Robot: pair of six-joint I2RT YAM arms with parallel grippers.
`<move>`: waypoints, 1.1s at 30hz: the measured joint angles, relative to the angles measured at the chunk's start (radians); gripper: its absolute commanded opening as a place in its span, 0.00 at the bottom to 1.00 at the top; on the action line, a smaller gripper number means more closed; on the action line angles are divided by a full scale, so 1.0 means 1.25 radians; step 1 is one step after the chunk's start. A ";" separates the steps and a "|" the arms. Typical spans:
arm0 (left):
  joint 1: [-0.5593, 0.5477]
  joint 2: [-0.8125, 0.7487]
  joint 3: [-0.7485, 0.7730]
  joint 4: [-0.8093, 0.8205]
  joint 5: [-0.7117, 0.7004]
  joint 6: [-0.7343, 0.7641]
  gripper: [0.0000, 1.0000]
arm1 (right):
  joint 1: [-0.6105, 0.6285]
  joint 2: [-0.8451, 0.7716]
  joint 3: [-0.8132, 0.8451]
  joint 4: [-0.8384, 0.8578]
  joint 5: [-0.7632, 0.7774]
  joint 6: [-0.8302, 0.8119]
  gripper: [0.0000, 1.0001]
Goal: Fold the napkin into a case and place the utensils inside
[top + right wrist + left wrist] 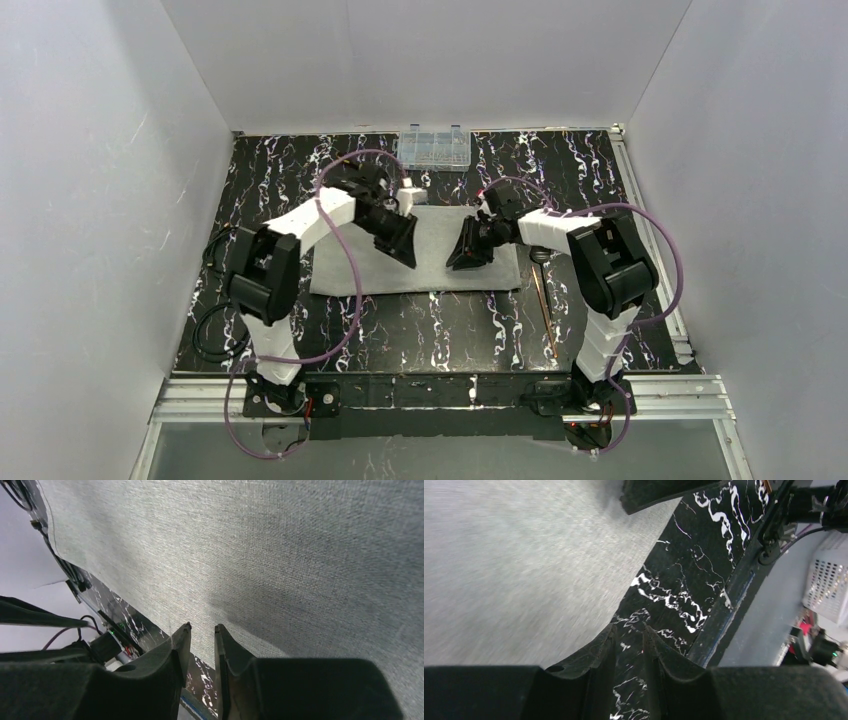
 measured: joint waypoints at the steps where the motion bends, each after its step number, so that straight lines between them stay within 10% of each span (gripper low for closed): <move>1: -0.019 0.024 0.002 0.005 0.003 -0.014 0.24 | 0.001 0.009 0.000 -0.001 -0.011 -0.001 0.30; 33: -0.093 0.199 0.020 -0.082 -0.015 0.043 0.18 | -0.003 0.063 0.016 -0.053 -0.052 -0.038 0.20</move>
